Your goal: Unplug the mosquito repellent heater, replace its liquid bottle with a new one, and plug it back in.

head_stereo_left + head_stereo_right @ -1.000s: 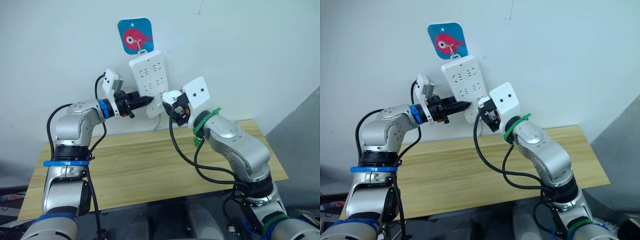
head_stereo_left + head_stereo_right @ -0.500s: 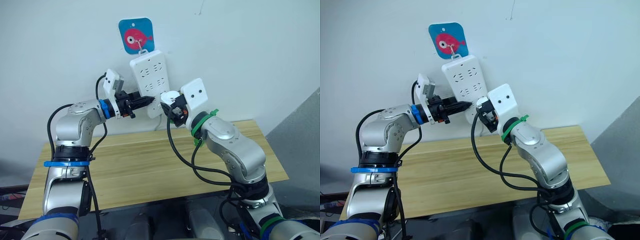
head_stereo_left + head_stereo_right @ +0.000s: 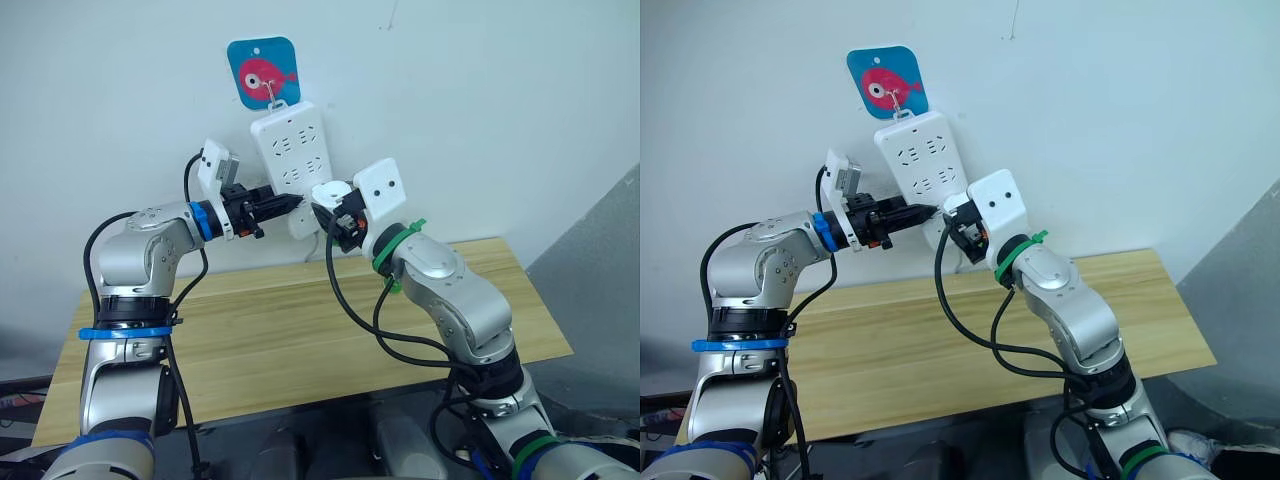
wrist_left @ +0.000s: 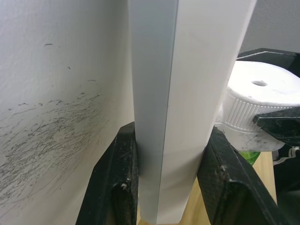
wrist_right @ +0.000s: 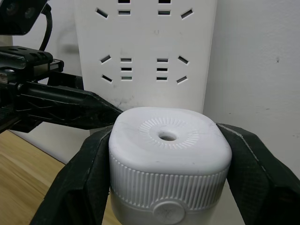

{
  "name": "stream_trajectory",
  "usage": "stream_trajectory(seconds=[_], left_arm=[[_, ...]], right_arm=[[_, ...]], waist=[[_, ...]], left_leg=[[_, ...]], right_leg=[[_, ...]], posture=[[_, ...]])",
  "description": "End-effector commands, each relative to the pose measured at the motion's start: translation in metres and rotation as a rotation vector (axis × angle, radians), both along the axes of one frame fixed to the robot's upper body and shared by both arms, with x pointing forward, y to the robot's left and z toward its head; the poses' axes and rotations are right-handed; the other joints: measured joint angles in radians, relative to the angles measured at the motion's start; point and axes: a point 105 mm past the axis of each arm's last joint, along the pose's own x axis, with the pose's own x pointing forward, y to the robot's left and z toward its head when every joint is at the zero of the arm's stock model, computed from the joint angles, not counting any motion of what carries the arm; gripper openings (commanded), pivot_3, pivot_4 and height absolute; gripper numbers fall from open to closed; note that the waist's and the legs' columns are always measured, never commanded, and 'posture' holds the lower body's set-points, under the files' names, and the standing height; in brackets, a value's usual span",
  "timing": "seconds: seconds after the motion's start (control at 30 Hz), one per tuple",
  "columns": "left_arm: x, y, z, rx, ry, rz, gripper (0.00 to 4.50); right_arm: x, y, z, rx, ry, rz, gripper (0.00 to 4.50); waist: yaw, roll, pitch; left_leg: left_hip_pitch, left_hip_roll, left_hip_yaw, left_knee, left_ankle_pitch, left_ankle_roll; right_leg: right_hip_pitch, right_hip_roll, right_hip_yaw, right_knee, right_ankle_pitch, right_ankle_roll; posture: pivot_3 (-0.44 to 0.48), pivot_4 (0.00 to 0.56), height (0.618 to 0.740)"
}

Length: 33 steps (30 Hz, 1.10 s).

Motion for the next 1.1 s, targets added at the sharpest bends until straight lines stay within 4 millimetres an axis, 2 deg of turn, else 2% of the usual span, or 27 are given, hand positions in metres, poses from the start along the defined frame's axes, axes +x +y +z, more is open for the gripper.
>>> stream_trajectory(seconds=[0.03, 0.23, 0.43, 0.5, 0.6, 0.77, 0.9, 1.1], left_arm=[[-0.017, -0.025, 0.013, -0.063, -0.031, -0.158, 1.29], [-0.019, -0.027, 0.012, -0.064, -0.028, -0.172, 1.29], [-0.013, -0.021, 0.008, -0.036, -0.048, -0.122, 1.29], [-0.011, -0.018, 0.007, -0.024, -0.061, -0.104, 1.29], [-0.007, -0.015, 0.005, -0.005, -0.082, -0.082, 1.29], [0.000, -0.008, 0.002, 0.046, -0.133, -0.033, 1.29], [0.007, 0.004, 0.006, 0.041, -0.179, 0.026, 1.29], [0.008, 0.018, 0.005, 0.113, -0.245, 0.066, 3.29]], right_arm=[[0.003, 0.007, -0.006, 0.004, 0.023, 0.010, 3.02], [0.006, 0.009, -0.009, 0.022, 0.043, 0.023, 3.02], [0.003, 0.007, -0.007, 0.017, 0.045, 0.028, 3.02], [0.002, 0.004, -0.006, 0.019, 0.041, 0.025, 3.73], [-0.001, 0.001, -0.006, 0.014, 0.048, 0.028, 4.49], [-0.020, -0.014, 0.001, 0.003, 0.050, 0.067, 4.50], [-0.034, -0.024, 0.001, -0.026, 0.054, 0.110, 4.50], [-0.045, -0.028, -0.002, -0.062, 0.070, 0.154, 4.50]], waist=[[-0.001, 0.000, -0.001], [-0.002, 0.000, -0.002], [-0.002, 0.000, -0.003], [-0.002, 0.000, -0.003], [0.005, 0.000, -0.003], [0.009, 0.000, -0.003], [0.009, 0.000, -0.003], [0.007, 0.000, -0.003]], left_leg=[[0.000, 0.000, 0.000, 0.000, 0.000, 0.000], [0.001, 0.000, 0.000, -0.001, 0.000, 0.000], [0.001, 0.000, 0.000, -0.001, 0.000, 0.000], [0.001, 0.000, 0.000, -0.001, 0.000, 0.000], [-0.001, 0.000, -0.001, -0.002, 0.000, 0.000], [-0.002, -0.003, -0.001, -0.004, 0.000, -0.001], [-0.002, -0.003, -0.001, -0.004, 0.000, 0.000], [-0.001, -0.003, -0.001, -0.004, 0.000, 0.000]], right_leg=[[0.000, 0.000, 0.000, 0.000, 0.000, 0.000], [0.000, 0.000, 0.000, 0.000, 0.000, 0.000], [0.000, 0.000, 0.000, 0.000, 0.000, 0.000], [0.000, 0.000, 0.000, 0.000, 0.000, 0.000], [0.000, 0.000, -0.001, -0.001, 0.000, 0.000], [-0.001, -0.004, -0.001, -0.003, 0.000, 0.000], [-0.001, -0.005, -0.001, -0.004, 0.000, 0.000], [-0.001, -0.004, -0.002, -0.002, 0.000, 0.000]], posture=[[-0.182, 0.136, 0.730], [-0.178, 0.136, 0.730], [-0.178, 0.139, 0.730], [-0.178, 0.139, 0.730], [-0.180, 0.140, 0.730], [-0.180, 0.140, 0.730], [-0.183, 0.146, 0.730], [-0.180, 0.148, 0.730]])
